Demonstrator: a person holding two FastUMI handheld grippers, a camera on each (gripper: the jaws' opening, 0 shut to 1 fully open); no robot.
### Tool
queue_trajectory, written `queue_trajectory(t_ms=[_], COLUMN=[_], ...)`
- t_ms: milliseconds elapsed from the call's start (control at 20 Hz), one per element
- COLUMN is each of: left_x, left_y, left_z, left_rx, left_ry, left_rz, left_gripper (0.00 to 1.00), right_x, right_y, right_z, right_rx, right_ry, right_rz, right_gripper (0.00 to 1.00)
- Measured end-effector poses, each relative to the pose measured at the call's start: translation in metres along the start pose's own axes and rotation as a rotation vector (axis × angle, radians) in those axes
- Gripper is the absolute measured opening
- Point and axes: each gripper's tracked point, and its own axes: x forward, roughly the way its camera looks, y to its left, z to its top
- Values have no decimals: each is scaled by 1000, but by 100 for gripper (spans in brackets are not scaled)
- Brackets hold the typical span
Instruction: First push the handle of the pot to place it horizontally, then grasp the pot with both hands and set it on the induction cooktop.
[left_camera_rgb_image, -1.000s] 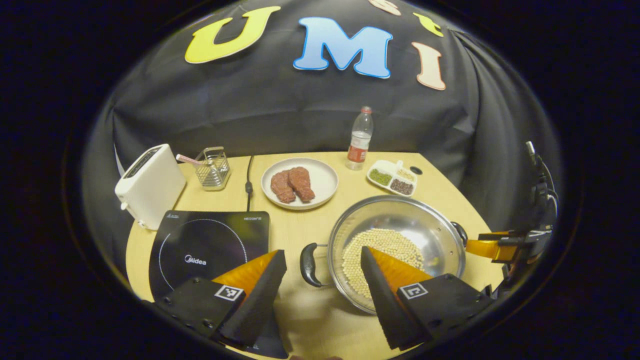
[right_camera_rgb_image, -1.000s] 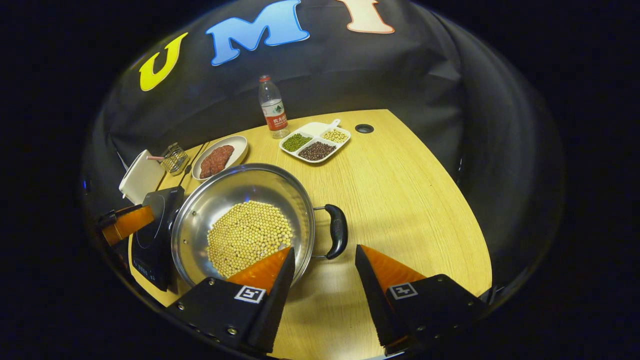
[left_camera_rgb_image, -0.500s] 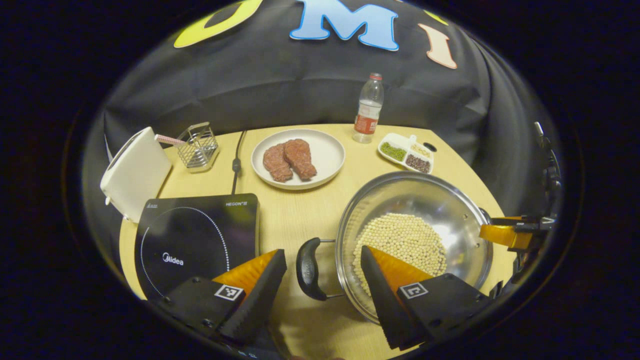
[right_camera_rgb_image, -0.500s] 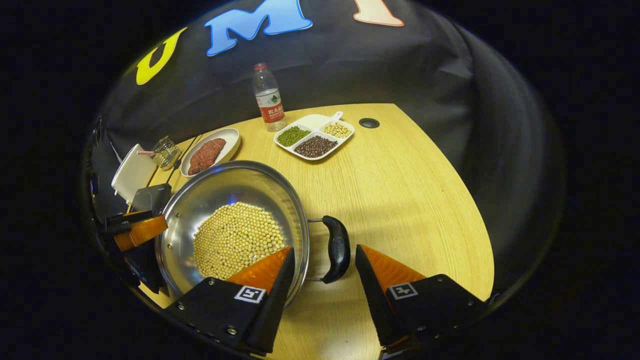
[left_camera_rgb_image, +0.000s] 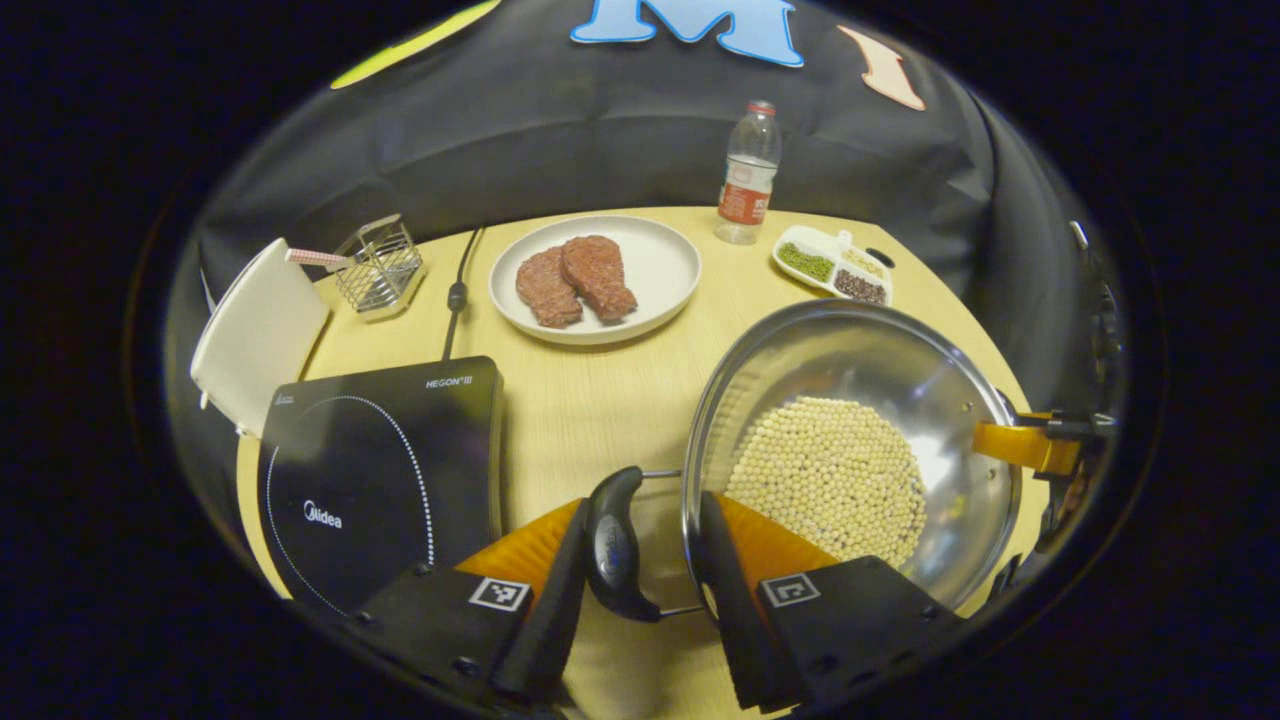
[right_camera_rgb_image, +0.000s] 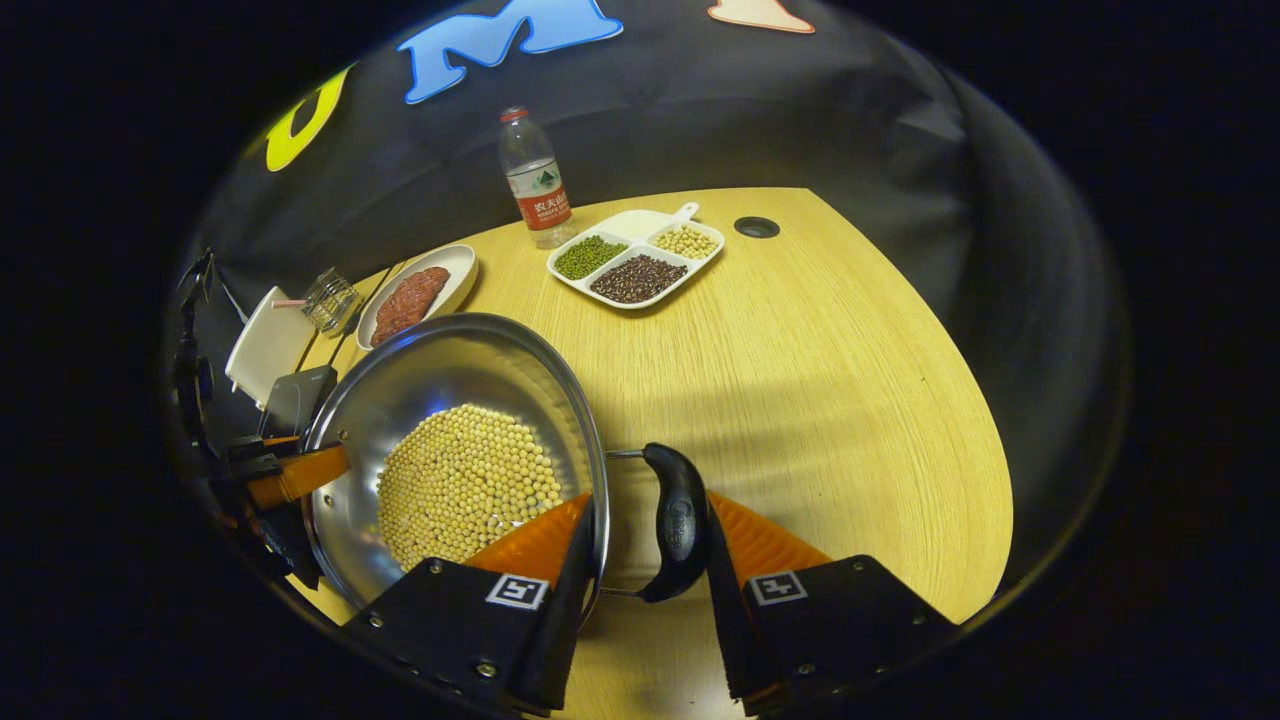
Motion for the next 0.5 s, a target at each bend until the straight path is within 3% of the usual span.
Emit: queue_trajectory(t_ms=[100,150,200,400,500], left_x=[-2,-2,-2,-4,-6], left_y=[-1,0,-1,-2,-1], left_z=[0,0,1,3,6], left_rx=[-30,-29,-15,-7,8], left_ry=[-4,-6,-11,-12,-22], left_rz=[-16,-20,-21,-27,-31], left_gripper=[67,61,60,60,55], right_x=[1,0,2,-1,-3], right_y=[0,0,1,2,3], right_z=[-1,-1,0,-1,1], right_rx=[8,5,11,11,14], right_ry=[9,4,9,10,1], right_rz=[3,1,-2,-18,-19], right_gripper=[54,54,48,48,47])
